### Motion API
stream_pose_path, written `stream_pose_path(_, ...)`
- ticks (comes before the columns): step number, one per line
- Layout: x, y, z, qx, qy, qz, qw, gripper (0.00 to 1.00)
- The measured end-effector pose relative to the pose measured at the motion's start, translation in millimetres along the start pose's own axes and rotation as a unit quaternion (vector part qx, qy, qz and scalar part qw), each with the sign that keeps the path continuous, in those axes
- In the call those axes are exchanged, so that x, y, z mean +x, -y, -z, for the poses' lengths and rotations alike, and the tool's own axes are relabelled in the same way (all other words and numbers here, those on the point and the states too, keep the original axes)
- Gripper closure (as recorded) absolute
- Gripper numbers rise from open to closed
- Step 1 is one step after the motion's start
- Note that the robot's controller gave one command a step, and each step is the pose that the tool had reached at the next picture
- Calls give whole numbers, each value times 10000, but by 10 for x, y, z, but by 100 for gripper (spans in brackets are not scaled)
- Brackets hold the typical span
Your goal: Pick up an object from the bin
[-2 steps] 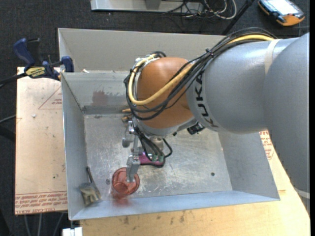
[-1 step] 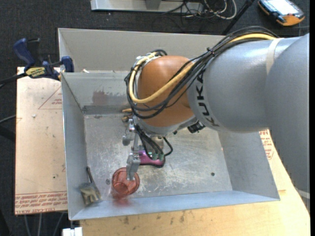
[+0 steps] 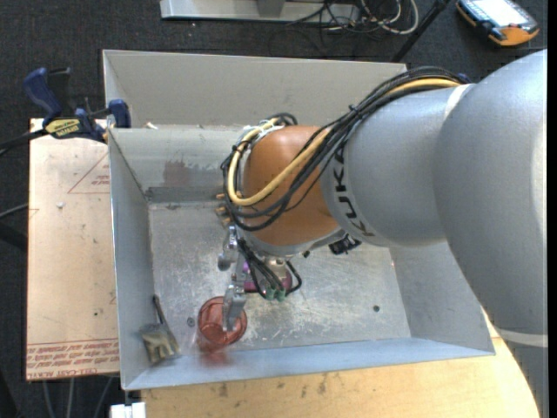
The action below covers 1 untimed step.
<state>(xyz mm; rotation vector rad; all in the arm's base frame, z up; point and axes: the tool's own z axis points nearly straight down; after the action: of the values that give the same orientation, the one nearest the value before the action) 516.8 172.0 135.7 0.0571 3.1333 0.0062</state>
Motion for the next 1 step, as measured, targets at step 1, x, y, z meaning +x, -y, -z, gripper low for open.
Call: stream_pose_path(1, 55, 259, -619, -4, -20, 760, 9971, 100)
